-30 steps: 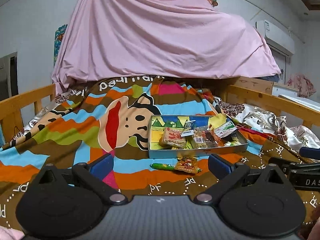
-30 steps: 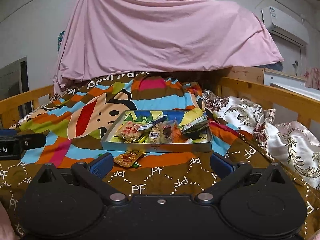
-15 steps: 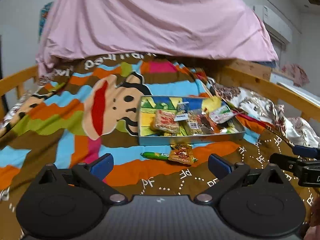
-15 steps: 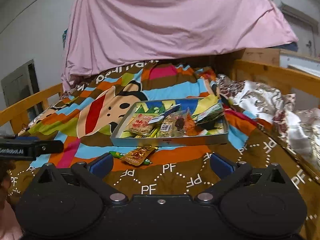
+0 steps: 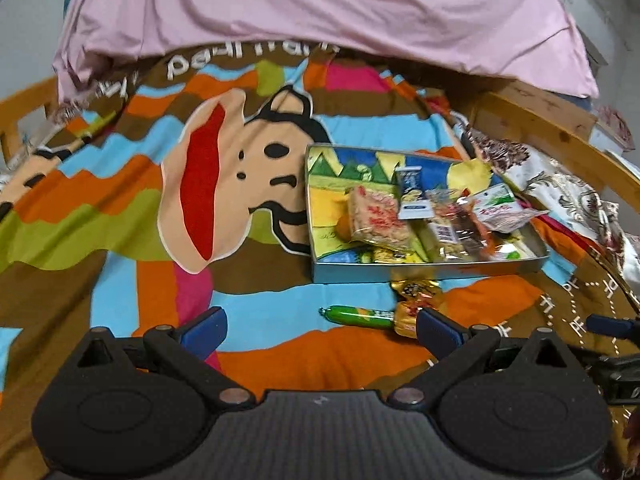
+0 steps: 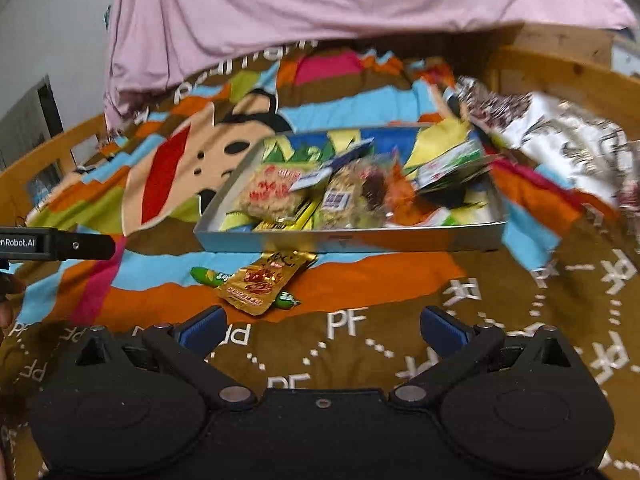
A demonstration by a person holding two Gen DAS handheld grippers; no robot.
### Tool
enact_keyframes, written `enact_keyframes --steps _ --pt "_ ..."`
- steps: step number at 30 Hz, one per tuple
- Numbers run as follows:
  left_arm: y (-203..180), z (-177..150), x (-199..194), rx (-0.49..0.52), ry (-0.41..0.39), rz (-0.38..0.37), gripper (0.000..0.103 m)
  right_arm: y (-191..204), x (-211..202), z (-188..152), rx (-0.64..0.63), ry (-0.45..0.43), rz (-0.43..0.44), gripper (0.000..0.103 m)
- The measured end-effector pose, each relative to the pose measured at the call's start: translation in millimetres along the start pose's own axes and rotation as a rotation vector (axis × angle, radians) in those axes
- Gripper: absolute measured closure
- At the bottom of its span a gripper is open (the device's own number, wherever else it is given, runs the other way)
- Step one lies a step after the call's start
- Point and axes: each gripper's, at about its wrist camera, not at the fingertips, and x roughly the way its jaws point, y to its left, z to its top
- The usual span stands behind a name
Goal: Organize snacks
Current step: 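Reach the left tool to the green sausage stick while the right tool reaches the gold duck-neck pack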
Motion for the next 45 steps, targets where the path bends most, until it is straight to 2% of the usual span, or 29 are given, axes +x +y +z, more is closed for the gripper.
enact_keyframes --steps 6,10,13,15,20,22,24,29,31,34,37,41,45 --pt "11.6 5.5 32.7 0.03 0.06 0.036 0.0 17.8 59.5 26.7 0.029 0.082 0.001 0.0" --pt "22.4 5.3 40.3 -0.026 0.088 0.023 0.0 31.6 97.9 45.6 0.024 0.142 -0.02 0.001" --pt "29.3 3.4 45.5 -0.071 0.128 -0.009 0.0 37.9 125.9 53.0 0.049 0.219 -0.022 0.001" --pt "32.3 2.4 49.9 -0.077 0.148 0.001 0.0 40.6 143.1 52.9 0.076 0.272 -0.037 0.001" --pt "32.7 0.2 55.4 0.0 0.139 0.058 0.0 50.1 159.4 51.4 0.017 0.272 -0.082 0.001" --pt "30.3 -0.8 58.2 0.045 0.13 0.063 0.0 50.9 162.0 50.8 -0.01 0.278 -0.128 0.001" --pt "28.4 -1.8 62.2 0.075 0.127 0.055 0.0 48.0 161.7 48.7 -0.036 0.272 -0.136 0.001" --pt "21.6 -1.8 69.5 0.112 0.111 -0.002 0.0 27.6 145.7 41.8 -0.05 0.256 -0.109 0.005" --pt "16.7 -2.7 69.8 0.142 0.093 -0.031 0.0 19.8 136.2 40.3 -0.071 0.257 -0.098 0.01" --pt "5.0 -3.0 69.8 0.235 0.051 -0.079 0.0 1.4 118.6 37.7 -0.11 0.259 -0.088 0.013" --pt "-5.3 -2.7 73.1 0.345 0.012 -0.162 0.0 -12.7 101.6 30.2 -0.142 0.247 -0.035 0.018" --pt "-11.8 -3.5 87.7 0.418 0.028 -0.286 0.0 -15.8 91.6 20.5 -0.199 0.211 0.006 0.018" --pt "-25.8 0.2 96.8 0.527 0.029 -0.349 0.0 -18.4 96.7 25.3 -0.227 0.211 0.045 0.016"
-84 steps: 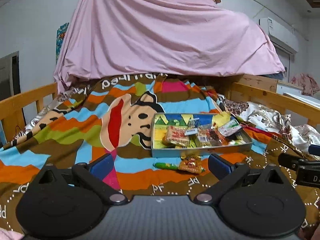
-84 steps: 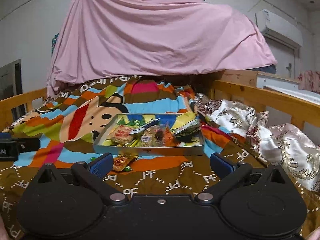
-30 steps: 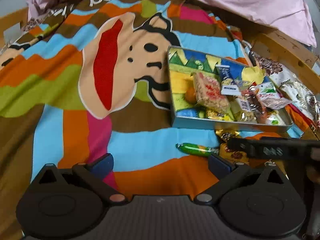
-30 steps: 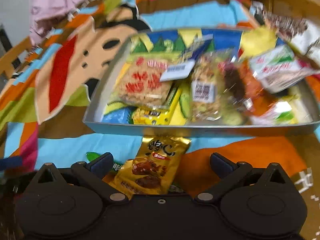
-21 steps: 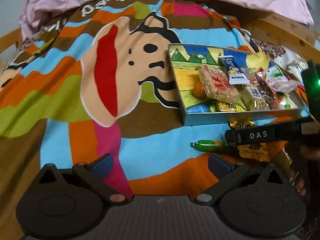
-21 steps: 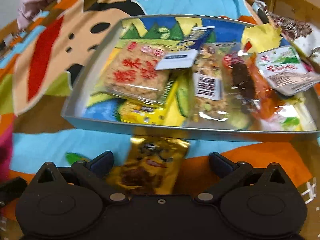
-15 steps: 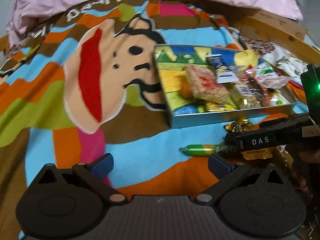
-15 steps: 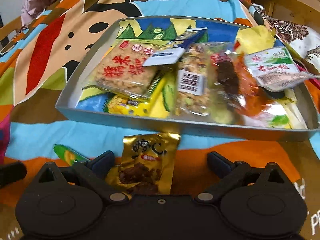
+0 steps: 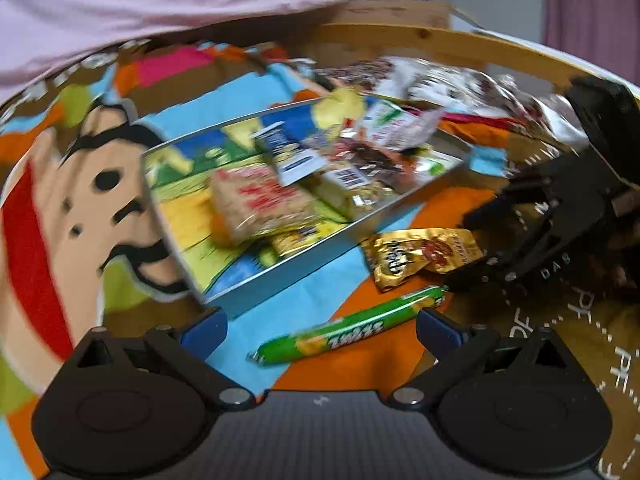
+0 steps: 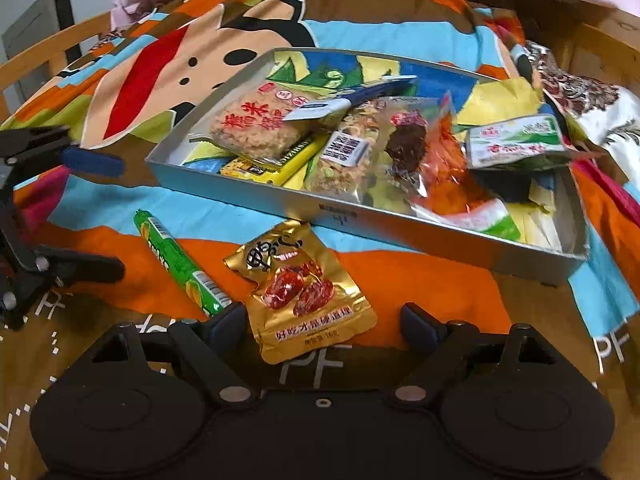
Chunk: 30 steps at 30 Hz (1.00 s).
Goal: Organize snacks
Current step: 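Reach the left tool to the green sausage stick while the right tool reaches the gold duck-neck pack, then grasp the green sausage stick with the left tool while the right tool grasps the gold pack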
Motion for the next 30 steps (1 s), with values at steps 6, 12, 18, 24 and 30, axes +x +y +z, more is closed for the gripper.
enact_keyframes --steps 6,12,18,24,30 --pt "-11.9 8.8 31.5 0.153 0.069 -0.092 0.0 -7.6 15.9 6.6 -0.046 -0.029 0.06 0.015" --pt "-6.9 5.3 59.3 0.138 0.159 -0.186 0.0 3.3 24.8 7.4 -0.135 -0.051 0.04 0.015" --pt "-0.7 10.0 61.0 0.057 0.255 -0.19 0.001 4.3 21.4 7.1 -0.114 -0.046 0.067 0.034" --pt "-4.0 9.0 51.5 -0.051 0.333 -0.165 0.001 1.6 8.0 0.2 -0.051 -0.018 0.039 0.037" --pt "-14.2 1.3 38.9 -0.132 0.371 -0.148 0.001 -10.2 -14.5 -11.2 0.109 -0.006 0.05 0.038"
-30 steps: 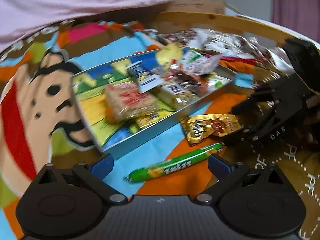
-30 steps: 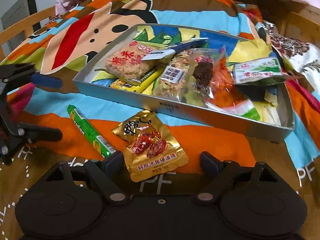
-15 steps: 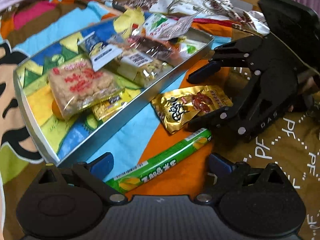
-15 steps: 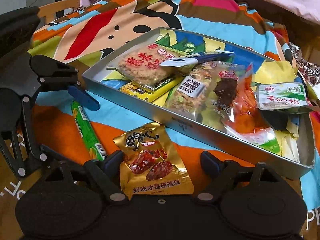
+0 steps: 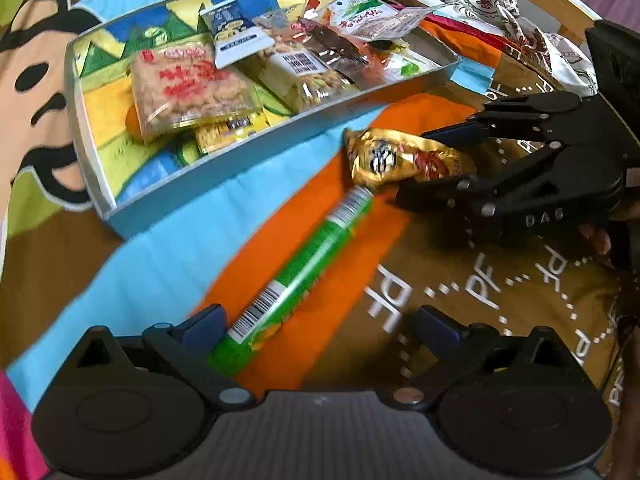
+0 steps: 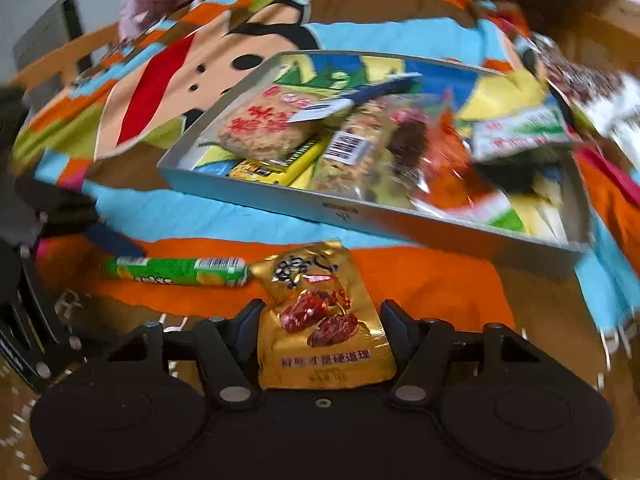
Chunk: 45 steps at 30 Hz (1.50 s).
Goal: Organize snacks
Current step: 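Grasp the green sausage stick with the left tool while the right tool grasps the gold pack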
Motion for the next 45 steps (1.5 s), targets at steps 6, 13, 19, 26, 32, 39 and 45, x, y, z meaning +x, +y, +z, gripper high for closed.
enact_keyframes --steps 6,13,19,26,32,39,45 --pt "-4.4 -8.4 -10.5 -0.119 -0.009 -0.069 0.001 5.4 -20.8 -14.9 0.078 0.018 0.033 0.038" --pt "0.3 -22.1 -22.3 -0.317 -0.067 -0.242 0.002 13.6 -35.0 -32.8 0.126 0.039 0.039 0.037" --pt "-8.2 -22.8 -23.5 -0.322 -0.094 -0.133 0.004 30.4 -34.7 -41.6 0.017 0.027 -0.005 0.031" --pt "-10.8 -22.2 -31.8 -0.314 -0.163 0.051 0.003 35.2 -28.6 -42.0 -0.033 0.0 -0.037 0.027" --pt "-5.7 -19.9 -23.8 -0.318 -0.165 0.166 0.003 39.9 -23.3 -43.1 -0.056 -0.002 -0.058 0.019" --pt "-7.4 -19.4 -12.2 -0.337 -0.135 0.22 0.001 44.8 -18.9 -47.0 -0.076 -0.009 -0.078 0.014" --pt "-11.4 -22.4 -8.4 -0.351 -0.148 0.239 0.004 47.0 -19.4 -53.1 -0.048 -0.042 -0.101 0.013"
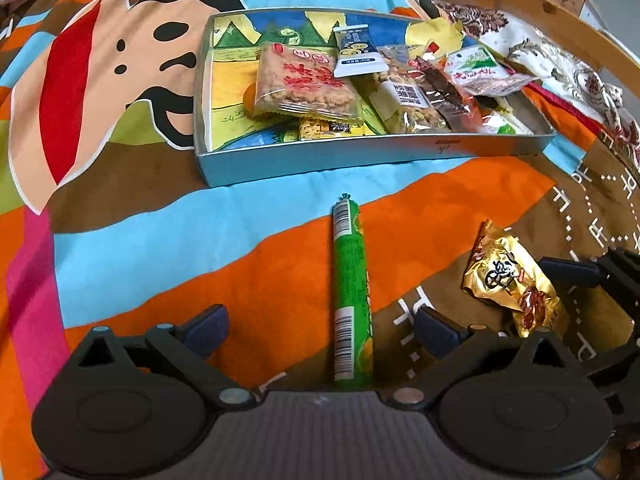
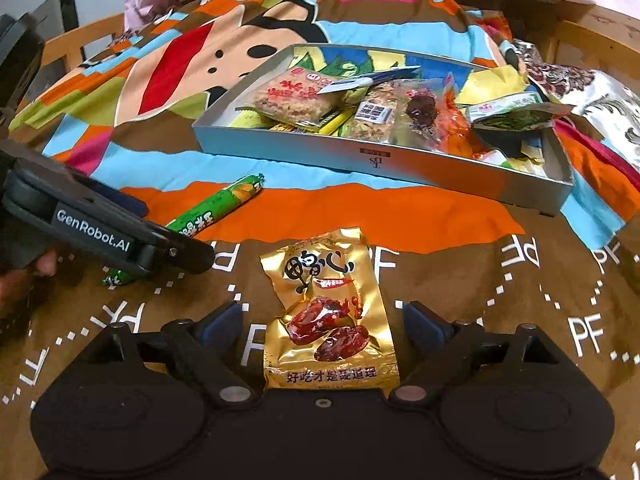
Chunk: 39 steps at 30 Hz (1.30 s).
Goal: Organize snacks
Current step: 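Grasp the green sausage stick with the left tool while the right tool grasps the gold pack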
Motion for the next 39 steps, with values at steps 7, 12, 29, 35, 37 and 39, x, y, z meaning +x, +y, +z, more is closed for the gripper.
enact_keyframes --steps 7,12,29,35,37,39 --pt "-1.9 -4.2 -11.8 -0.009 -0.033 -0.01 0.032 4.9 -7.2 -4.4 0.021 -0.005 -0.014 0.022" --pt "-4.7 -6.3 -18.1 -0.013 -0.052 0.001 0.044 10.3 -12.2 -6.4 0.03 -0.005 -0.009 0.033" --pt "-6.0 1.6 -13.8 0.017 -0.109 -0.039 0.06 10.5 -6.8 -5.8 0.025 -0.028 -0.004 0.036" --pt "-7.2 -2.8 -8.4 0.012 -0.084 -0.062 0.069 10.1 -6.4 -5.4 0.036 -0.033 -0.007 0.039" --pt "-11.3 -5.1 -9.5 0.02 -0.074 -0.067 0.074 9.3 -8.6 -5.3 0.047 -0.03 -0.002 0.041" --pt "-15.9 -8.0 -11.7 0.033 -0.066 -0.062 0.078 9.2 -11.0 -5.4 0.051 -0.027 0.001 0.042"
